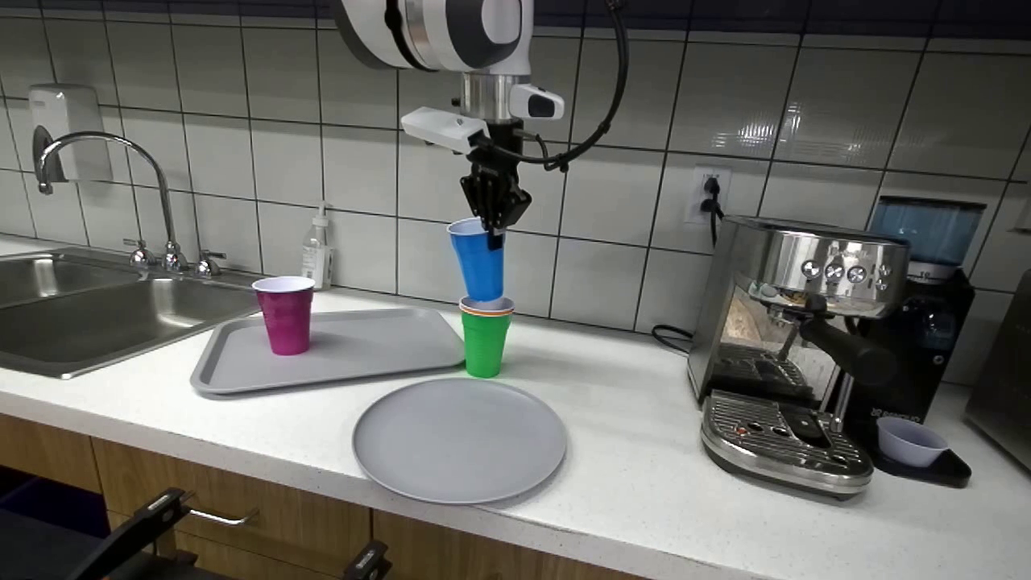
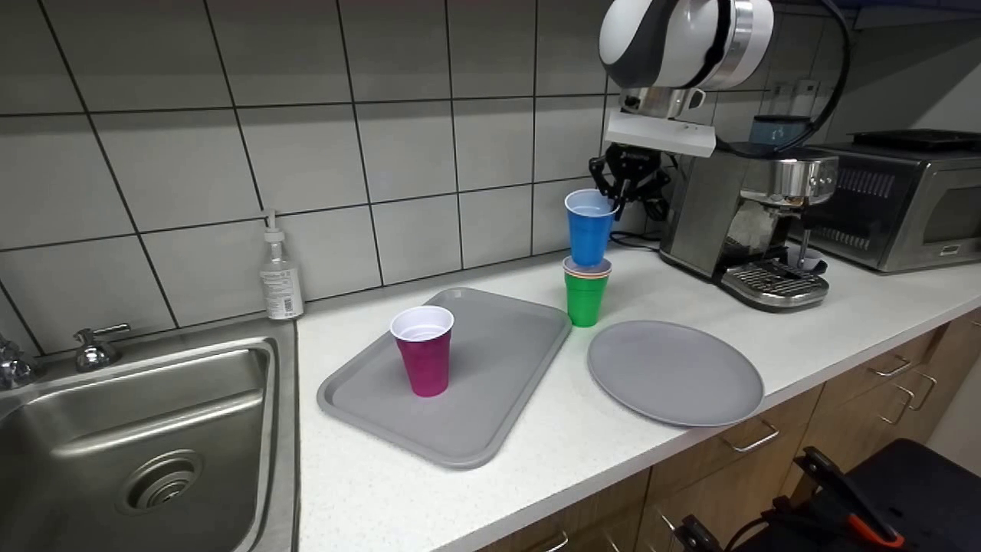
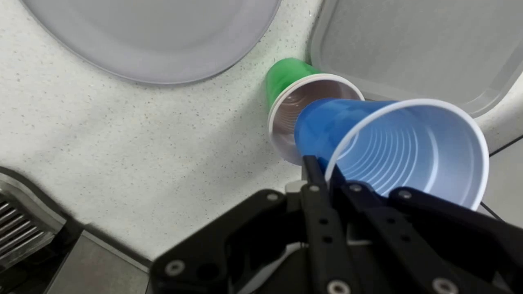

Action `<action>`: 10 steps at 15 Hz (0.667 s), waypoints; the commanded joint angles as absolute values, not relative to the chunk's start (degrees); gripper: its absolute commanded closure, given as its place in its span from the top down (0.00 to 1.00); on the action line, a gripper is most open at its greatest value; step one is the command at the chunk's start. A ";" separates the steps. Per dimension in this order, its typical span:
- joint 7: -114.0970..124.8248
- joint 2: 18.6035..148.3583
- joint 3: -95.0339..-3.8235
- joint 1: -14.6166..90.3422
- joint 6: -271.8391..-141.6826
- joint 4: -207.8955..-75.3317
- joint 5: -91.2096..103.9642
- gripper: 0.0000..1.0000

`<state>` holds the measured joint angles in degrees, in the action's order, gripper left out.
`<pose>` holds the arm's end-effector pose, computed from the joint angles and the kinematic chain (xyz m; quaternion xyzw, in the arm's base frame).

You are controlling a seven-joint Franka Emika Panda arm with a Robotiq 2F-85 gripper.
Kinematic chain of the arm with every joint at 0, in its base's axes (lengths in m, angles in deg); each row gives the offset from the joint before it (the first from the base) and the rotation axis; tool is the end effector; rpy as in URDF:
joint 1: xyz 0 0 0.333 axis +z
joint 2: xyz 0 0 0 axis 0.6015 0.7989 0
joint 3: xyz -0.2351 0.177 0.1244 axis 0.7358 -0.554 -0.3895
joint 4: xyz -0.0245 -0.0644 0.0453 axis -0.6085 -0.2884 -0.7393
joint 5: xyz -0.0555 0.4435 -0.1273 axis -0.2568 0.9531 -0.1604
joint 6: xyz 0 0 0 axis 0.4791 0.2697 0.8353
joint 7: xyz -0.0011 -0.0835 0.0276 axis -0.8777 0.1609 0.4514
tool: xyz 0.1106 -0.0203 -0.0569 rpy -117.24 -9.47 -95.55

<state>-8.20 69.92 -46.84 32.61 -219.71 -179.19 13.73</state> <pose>0.5952 -0.1154 0.2975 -0.9521 0.2771 -0.1259 0.0299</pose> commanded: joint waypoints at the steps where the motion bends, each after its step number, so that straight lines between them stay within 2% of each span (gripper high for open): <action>1: -10.13 72.19 -47.08 32.52 -217.41 -176.07 13.71 0.01; 10: -10.11 74.14 -47.05 32.83 -215.02 -174.48 14.20 0.01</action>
